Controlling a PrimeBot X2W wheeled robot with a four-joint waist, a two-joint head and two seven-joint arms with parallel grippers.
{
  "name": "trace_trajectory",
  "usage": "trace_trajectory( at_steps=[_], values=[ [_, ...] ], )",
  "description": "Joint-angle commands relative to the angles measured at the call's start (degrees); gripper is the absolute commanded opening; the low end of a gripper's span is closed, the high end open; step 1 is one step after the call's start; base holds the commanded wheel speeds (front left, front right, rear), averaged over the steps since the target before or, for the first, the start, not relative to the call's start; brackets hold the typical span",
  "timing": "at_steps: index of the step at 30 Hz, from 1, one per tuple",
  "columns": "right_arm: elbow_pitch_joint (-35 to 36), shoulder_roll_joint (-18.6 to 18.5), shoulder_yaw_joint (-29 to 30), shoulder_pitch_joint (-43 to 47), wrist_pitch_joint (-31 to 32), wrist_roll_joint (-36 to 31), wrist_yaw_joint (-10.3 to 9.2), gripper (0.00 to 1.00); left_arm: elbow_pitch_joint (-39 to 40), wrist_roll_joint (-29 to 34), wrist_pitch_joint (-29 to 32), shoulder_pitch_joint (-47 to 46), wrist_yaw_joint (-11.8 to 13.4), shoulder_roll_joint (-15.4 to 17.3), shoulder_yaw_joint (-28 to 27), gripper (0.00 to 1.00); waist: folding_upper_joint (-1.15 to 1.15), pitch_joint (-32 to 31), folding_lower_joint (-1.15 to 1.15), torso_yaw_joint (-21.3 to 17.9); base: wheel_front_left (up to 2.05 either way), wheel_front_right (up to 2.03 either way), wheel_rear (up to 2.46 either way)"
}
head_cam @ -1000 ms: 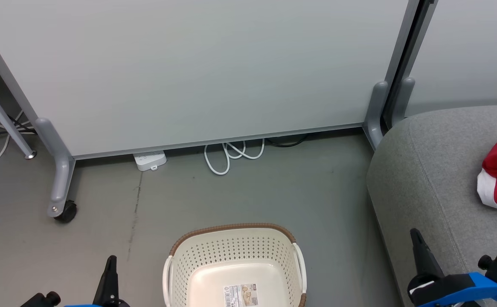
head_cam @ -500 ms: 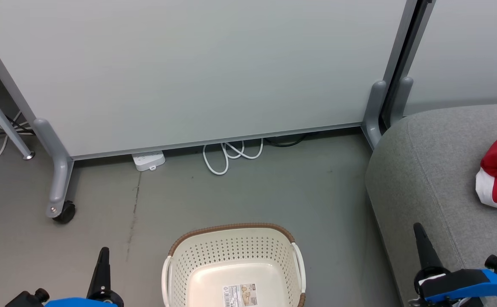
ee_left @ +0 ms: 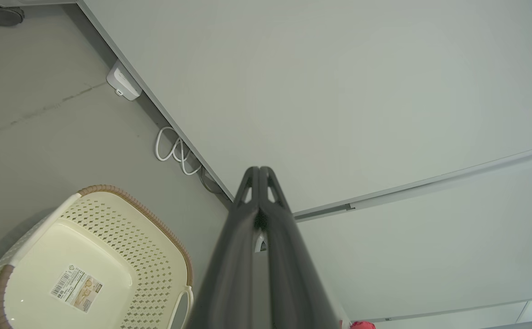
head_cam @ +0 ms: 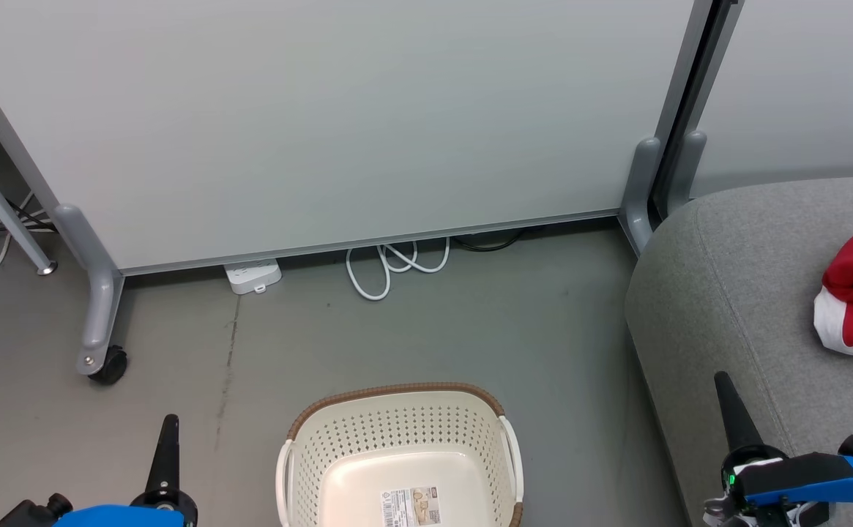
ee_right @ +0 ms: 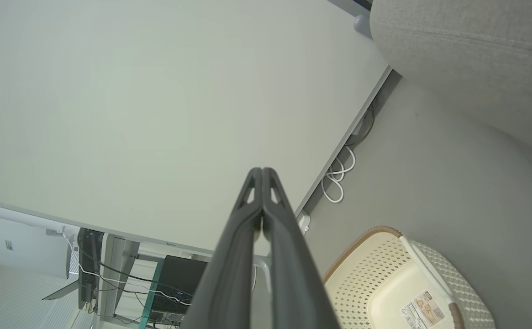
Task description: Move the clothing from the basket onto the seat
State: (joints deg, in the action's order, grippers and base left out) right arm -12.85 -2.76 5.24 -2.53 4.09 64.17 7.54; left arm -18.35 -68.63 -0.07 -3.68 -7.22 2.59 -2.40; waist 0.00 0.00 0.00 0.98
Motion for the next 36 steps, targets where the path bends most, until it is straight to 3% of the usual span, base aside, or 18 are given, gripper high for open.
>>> trace_trajectory(
  at_steps=[1, 36],
  values=[
    [0.16, -0.15, 0.19, -1.37, 0.31, 2.14, -0.05, 0.0, 0.86, -1.79, 0.52, -1.52, -0.27, 0.31, -0.67, 0.0, 0.0, 0.01, 0.0, -0.04, 0.0, 0.0, 0.0],
    [-0.78, -0.17, 1.04, -3.39, 1.83, 20.5, -0.07, 0.0, 3.44, -17.21, 4.93, -2.55, -0.39, 0.4, -3.25, 0.0, 0.0, 0.12, 0.0, -0.64, 0.0, 0.0, 0.0]
  ],
)
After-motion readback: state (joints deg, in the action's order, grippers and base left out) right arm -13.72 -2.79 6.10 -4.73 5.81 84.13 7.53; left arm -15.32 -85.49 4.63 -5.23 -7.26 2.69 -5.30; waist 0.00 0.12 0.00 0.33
